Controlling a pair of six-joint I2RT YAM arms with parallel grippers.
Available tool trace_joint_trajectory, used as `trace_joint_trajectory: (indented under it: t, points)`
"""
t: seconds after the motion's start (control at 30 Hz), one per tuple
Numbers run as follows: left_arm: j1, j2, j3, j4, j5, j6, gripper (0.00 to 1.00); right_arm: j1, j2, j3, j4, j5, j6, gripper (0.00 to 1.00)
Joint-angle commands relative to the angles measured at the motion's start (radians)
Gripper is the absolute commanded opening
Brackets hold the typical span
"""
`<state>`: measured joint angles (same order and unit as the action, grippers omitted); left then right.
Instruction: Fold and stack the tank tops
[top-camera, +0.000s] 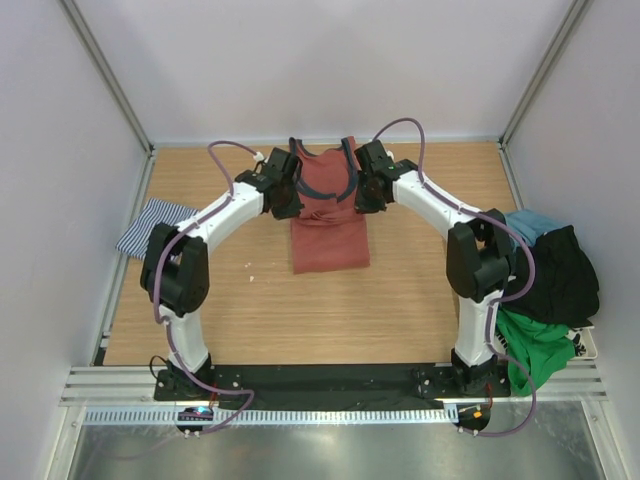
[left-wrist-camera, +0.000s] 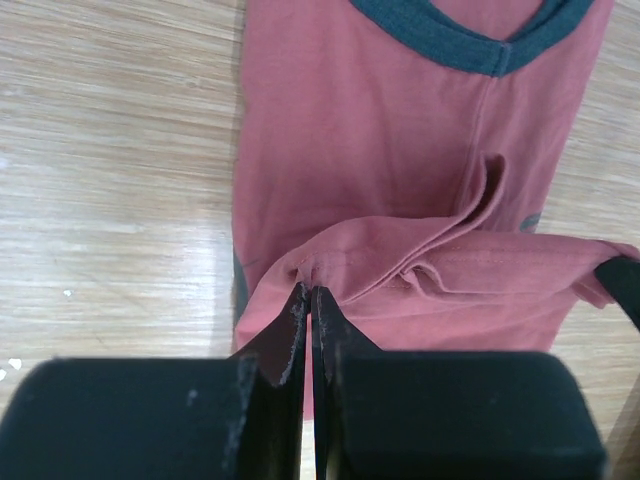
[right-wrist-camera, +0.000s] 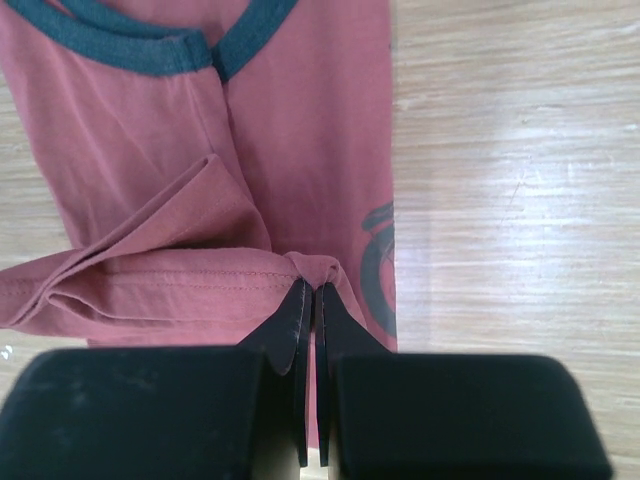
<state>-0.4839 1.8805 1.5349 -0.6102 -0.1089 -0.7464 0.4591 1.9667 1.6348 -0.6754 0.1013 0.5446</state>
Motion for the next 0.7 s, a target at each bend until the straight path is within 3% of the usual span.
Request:
trace_joint_trajectory:
  t: [0.0, 0.47, 0.57, 0.6, 0.67]
  points:
    - [0.013, 0.022, 0.044, 0.036, 0.020, 0.027, 0.00, -0.014, 0.020, 0.062, 0.011, 0.005, -0.023, 0.02]
    - [0.041, 0.114, 0.099, 0.043, 0.044, 0.038, 0.00, -0.039, 0.084, 0.091, 0.036, -0.012, -0.026, 0.05]
    - [0.048, 0.141, 0.108, 0.043, 0.061, 0.036, 0.07, -0.045, 0.103, 0.106, 0.043, -0.012, -0.017, 0.23]
    - [0.050, 0.140, 0.107, 0.044, 0.054, 0.033, 0.18, -0.045, 0.103, 0.111, 0.046, -0.012, -0.014, 0.34]
    - [0.048, 0.126, 0.097, 0.059, 0.049, 0.039, 0.32, -0.050, 0.081, 0.105, 0.072, -0.018, -0.014, 0.44]
